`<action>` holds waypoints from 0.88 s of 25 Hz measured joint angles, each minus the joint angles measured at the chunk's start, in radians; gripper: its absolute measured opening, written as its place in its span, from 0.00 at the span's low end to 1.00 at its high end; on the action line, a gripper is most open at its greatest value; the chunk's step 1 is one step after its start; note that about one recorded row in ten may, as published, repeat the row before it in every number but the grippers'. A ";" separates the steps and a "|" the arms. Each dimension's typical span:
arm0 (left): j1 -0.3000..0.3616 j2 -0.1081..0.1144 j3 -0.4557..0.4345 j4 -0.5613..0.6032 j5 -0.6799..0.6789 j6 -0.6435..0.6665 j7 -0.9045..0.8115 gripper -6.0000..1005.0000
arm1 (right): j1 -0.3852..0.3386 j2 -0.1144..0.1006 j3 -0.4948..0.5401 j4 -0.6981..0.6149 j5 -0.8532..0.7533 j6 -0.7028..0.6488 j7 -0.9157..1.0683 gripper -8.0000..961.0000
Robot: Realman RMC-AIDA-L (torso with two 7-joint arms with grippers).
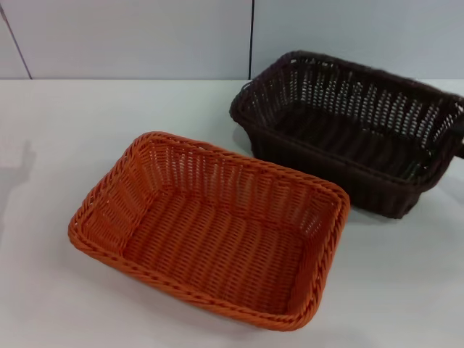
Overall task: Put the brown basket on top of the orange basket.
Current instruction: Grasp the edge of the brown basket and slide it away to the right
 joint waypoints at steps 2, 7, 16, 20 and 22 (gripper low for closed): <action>-0.002 0.000 -0.002 0.002 0.000 0.000 0.000 0.76 | 0.000 0.009 -0.001 -0.030 0.000 -0.010 -0.002 0.44; -0.007 -0.001 -0.005 0.010 0.000 -0.001 0.000 0.76 | 0.000 0.021 0.000 -0.062 0.000 -0.034 -0.009 0.34; -0.013 -0.001 -0.003 0.010 0.000 -0.002 -0.001 0.76 | -0.007 0.035 0.016 -0.073 0.008 -0.074 -0.007 0.11; -0.013 -0.001 -0.002 0.010 0.000 -0.003 -0.002 0.76 | -0.010 0.040 0.046 -0.073 0.009 -0.091 -0.006 0.06; -0.013 -0.001 -0.001 0.010 0.000 -0.003 -0.002 0.76 | -0.010 0.042 0.063 -0.074 0.019 -0.110 -0.008 0.03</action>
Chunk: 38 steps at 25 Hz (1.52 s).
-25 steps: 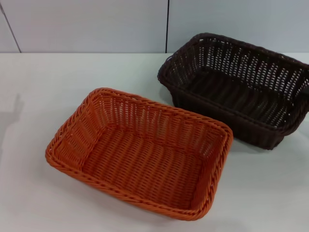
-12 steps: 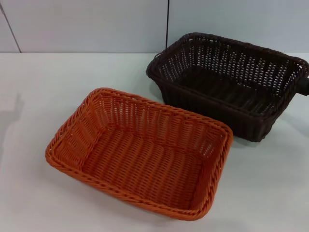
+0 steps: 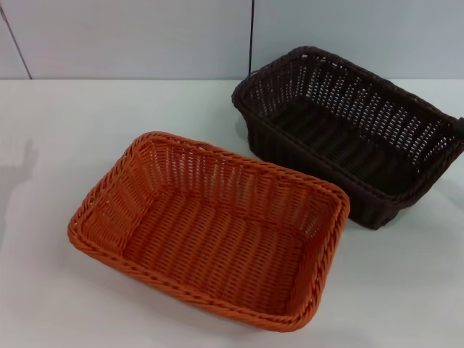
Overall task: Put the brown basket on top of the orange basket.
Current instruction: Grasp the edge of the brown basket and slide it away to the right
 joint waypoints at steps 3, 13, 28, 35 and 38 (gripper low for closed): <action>0.000 0.000 0.000 0.000 0.000 0.000 0.000 0.76 | 0.000 0.000 0.012 0.007 0.028 -0.015 -0.011 0.01; -0.009 -0.006 -0.005 0.006 0.000 -0.021 0.000 0.76 | 0.040 -0.036 0.009 0.002 0.158 -0.087 -0.376 0.18; -0.021 -0.012 -0.010 0.012 0.000 -0.035 -0.017 0.76 | 0.154 -0.022 -0.165 -0.510 -0.507 0.054 -0.680 0.50; -0.015 -0.016 -0.017 0.011 -0.007 -0.045 -0.036 0.76 | 0.216 -0.013 -0.229 -0.663 -0.800 0.101 -0.849 0.49; -0.012 -0.020 -0.029 0.012 -0.006 -0.049 -0.036 0.76 | 0.200 0.005 -0.277 -0.701 -0.833 0.142 -0.898 0.49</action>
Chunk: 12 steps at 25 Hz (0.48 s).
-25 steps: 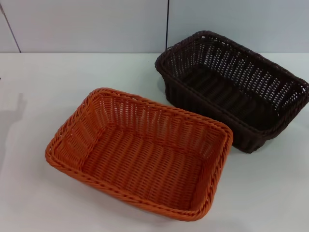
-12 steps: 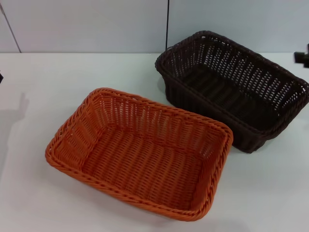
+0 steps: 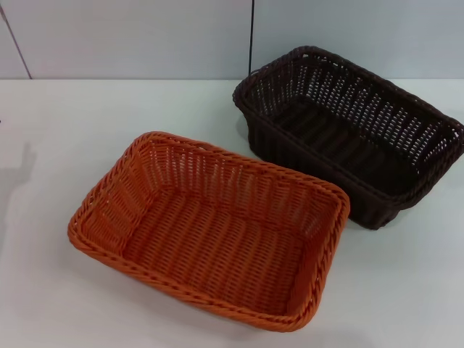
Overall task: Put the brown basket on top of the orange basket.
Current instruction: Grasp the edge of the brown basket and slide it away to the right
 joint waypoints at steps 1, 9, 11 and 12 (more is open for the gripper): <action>0.004 -0.003 -0.007 0.001 0.000 -0.002 0.000 0.76 | -0.008 0.006 -0.035 -0.016 -0.025 0.026 -0.006 0.50; 0.023 -0.013 -0.017 0.002 -0.003 -0.016 -0.001 0.76 | -0.052 0.016 -0.268 -0.030 -0.157 0.201 0.072 0.63; 0.023 -0.013 -0.017 0.002 -0.003 -0.016 -0.001 0.76 | -0.036 0.013 -0.303 -0.010 -0.202 0.211 0.128 0.70; 0.024 -0.014 -0.033 0.002 0.000 -0.032 -0.001 0.76 | -0.008 0.011 -0.310 0.007 -0.220 0.179 0.169 0.73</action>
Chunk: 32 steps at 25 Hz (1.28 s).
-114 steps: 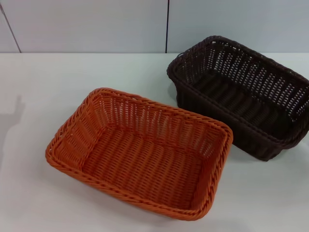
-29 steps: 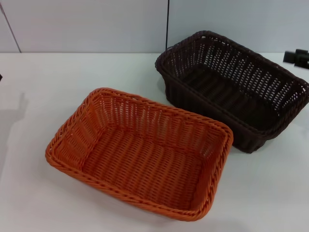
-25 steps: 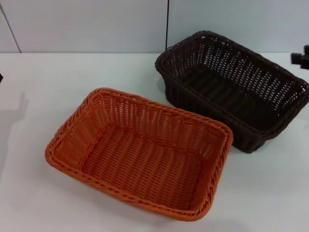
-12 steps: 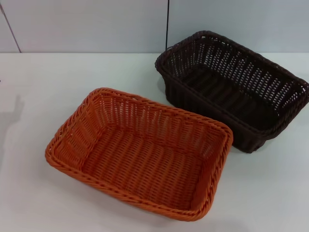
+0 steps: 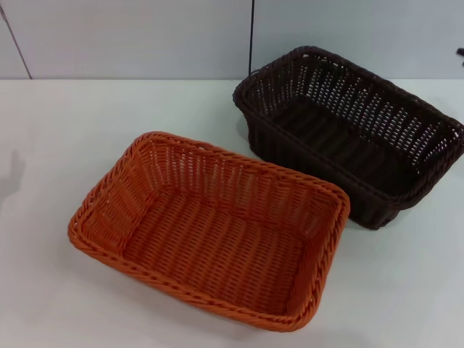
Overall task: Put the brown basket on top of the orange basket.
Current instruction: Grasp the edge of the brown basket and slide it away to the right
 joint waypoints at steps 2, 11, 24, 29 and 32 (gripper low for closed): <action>0.000 0.000 -0.002 0.000 0.000 -0.002 0.000 0.76 | 0.020 -0.001 0.011 0.005 0.000 -0.039 0.010 0.75; -0.004 0.006 -0.003 0.000 -0.003 -0.018 0.000 0.76 | 0.082 -0.009 0.059 -0.040 0.090 -0.346 -0.001 0.80; -0.006 0.004 -0.029 0.001 0.002 -0.039 0.000 0.76 | 0.156 -0.070 0.252 -0.032 0.266 -0.715 -0.005 0.80; -0.005 0.002 -0.028 0.004 0.002 -0.044 0.001 0.76 | 0.151 -0.102 0.263 -0.024 0.285 -0.768 -0.006 0.80; -0.008 0.001 -0.029 0.016 0.001 -0.044 0.002 0.76 | 0.162 -0.127 0.291 0.018 0.294 -0.832 -0.022 0.80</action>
